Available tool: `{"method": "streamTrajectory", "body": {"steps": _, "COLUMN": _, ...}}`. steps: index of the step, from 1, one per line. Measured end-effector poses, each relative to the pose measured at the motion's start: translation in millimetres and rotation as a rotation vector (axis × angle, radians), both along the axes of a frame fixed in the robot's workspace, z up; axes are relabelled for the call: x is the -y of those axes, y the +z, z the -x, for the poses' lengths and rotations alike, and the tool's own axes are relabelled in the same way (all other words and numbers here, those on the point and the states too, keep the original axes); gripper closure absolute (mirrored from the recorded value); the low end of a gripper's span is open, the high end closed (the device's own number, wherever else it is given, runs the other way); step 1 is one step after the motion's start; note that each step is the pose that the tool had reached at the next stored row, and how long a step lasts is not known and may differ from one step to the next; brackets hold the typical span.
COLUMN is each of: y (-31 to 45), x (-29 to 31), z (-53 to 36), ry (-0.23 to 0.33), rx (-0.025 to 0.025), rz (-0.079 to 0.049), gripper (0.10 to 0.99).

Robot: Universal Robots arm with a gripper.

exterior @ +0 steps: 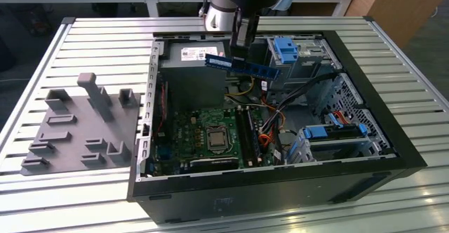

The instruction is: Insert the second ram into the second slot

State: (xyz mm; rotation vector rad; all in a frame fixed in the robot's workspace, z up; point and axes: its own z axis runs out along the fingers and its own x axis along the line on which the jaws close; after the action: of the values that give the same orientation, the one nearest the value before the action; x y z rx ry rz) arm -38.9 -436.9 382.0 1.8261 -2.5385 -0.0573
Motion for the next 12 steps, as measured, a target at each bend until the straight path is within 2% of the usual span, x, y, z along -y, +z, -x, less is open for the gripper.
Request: {"method": "streamTrajectory", "body": {"steps": 12, "y": 0.0, "x": 0.0, "z": 0.0, "ry": -0.042, "rx": 0.0, "rz": 0.0, "gripper": 0.949}}
